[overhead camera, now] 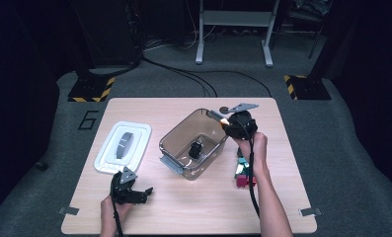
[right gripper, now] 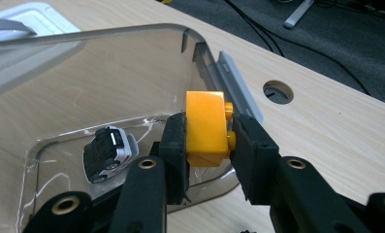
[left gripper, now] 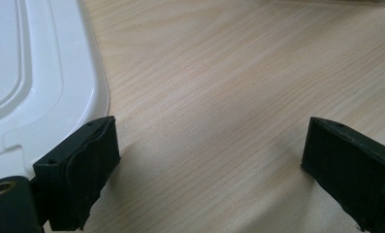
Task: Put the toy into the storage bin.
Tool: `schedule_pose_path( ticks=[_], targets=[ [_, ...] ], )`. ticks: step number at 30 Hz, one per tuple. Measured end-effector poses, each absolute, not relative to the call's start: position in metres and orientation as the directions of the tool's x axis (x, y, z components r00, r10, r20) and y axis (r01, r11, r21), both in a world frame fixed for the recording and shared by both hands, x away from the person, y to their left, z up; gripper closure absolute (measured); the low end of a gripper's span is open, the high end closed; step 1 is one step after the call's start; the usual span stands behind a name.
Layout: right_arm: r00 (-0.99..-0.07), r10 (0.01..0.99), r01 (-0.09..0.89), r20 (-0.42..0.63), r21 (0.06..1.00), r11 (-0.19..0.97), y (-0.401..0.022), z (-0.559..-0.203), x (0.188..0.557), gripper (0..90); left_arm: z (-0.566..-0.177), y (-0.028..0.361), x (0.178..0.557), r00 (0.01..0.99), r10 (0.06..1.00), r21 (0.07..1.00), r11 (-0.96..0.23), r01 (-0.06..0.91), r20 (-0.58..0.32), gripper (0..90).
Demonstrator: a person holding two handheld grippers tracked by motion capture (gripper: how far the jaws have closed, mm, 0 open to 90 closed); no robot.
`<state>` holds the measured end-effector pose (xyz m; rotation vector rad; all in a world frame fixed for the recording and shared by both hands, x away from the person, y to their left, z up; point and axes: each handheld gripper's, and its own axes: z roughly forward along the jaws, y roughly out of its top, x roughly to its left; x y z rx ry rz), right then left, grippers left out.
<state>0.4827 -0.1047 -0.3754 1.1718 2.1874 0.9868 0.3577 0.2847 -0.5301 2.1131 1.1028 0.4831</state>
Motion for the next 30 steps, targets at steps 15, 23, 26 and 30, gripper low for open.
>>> schedule_pose_path(
  ticks=[15,23,26,30],
  targets=[
    [-0.566,0.822,0.52,-0.071,0.742,0.422,-0.1041,-0.3851,0.481,67.0,-0.5309,0.2843,0.3577,0.566,0.824,0.731,-0.391,0.559,0.009,6.2],
    [-0.588,0.801,0.504,-0.113,0.723,0.473,-0.1017,-0.3854,0.4803,62.8,-0.5308,0.2843,0.3577,0.566,0.824,0.73,-0.392,0.56,0.008,6.2],
    [-0.578,0.808,0.512,-0.116,0.719,0.469,-0.1008,-0.386,0.4787,57.0,-0.5303,0.2845,0.3576,0.568,0.823,0.726,-0.395,0.562,0.008,6.2],
    [-0.567,0.817,0.513,-0.103,0.732,0.449,-0.1046,-0.3841,0.4747,45.5,-0.5302,0.2846,0.3576,0.569,0.823,0.725,-0.396,0.563,0.008,6.2]
  ],
)
